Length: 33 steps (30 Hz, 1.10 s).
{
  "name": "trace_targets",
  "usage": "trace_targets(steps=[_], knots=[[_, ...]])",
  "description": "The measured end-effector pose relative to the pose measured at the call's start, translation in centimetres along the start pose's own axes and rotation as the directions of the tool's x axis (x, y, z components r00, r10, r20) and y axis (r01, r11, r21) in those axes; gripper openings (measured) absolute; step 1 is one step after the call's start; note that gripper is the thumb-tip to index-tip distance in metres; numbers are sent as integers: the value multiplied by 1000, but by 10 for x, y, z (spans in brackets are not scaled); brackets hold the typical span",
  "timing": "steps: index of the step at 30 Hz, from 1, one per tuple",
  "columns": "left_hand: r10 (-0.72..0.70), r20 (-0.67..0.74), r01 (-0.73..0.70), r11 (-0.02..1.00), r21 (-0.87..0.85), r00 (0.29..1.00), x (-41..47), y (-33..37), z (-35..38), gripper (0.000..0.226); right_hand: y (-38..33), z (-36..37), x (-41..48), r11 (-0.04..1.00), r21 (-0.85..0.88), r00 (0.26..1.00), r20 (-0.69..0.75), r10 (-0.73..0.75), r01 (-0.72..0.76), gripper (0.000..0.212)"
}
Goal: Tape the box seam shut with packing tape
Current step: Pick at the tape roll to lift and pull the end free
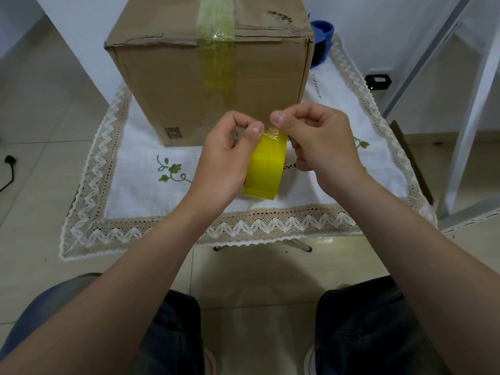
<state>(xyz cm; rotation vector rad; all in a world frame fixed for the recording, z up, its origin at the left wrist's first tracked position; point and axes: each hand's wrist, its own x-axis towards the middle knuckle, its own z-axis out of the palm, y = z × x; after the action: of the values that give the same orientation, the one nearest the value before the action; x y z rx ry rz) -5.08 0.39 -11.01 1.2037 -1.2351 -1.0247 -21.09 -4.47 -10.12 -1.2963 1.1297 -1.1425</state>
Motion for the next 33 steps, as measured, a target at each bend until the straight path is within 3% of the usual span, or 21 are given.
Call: trace_targets(steps=[5,9,14,18,23,28,33], knots=[[14,-9,-14,1000,1,1000,0,-1,-1,13,-7,-3,-6,982,-130,989,-34,-145,139,24],[68,-12,-68,997,29,998,0,-3,-3,13,-11,-5,-11,954,-231,981,25,-192,192,10],[132,8,-132,991,30,991,1,-3,-2,11,-5,-4,-7,973,-195,991,84,-107,121,17],[122,-7,-122,991,47,992,1,-2,-1,13,-7,-4,-8,986,-127,992,78,-95,104,1],[89,-67,-84,994,70,994,0,-1,-1,17,-6,-4,-7,1000,14,986,164,20,-22,10],[37,-98,-31,998,58,994,1,-2,-2,15,-4,-2,-7,994,-106,975,221,-14,38,19],[16,-96,-8,996,87,995,-1,-1,-1,8,-5,2,-9,981,-190,991,135,-21,46,23]])
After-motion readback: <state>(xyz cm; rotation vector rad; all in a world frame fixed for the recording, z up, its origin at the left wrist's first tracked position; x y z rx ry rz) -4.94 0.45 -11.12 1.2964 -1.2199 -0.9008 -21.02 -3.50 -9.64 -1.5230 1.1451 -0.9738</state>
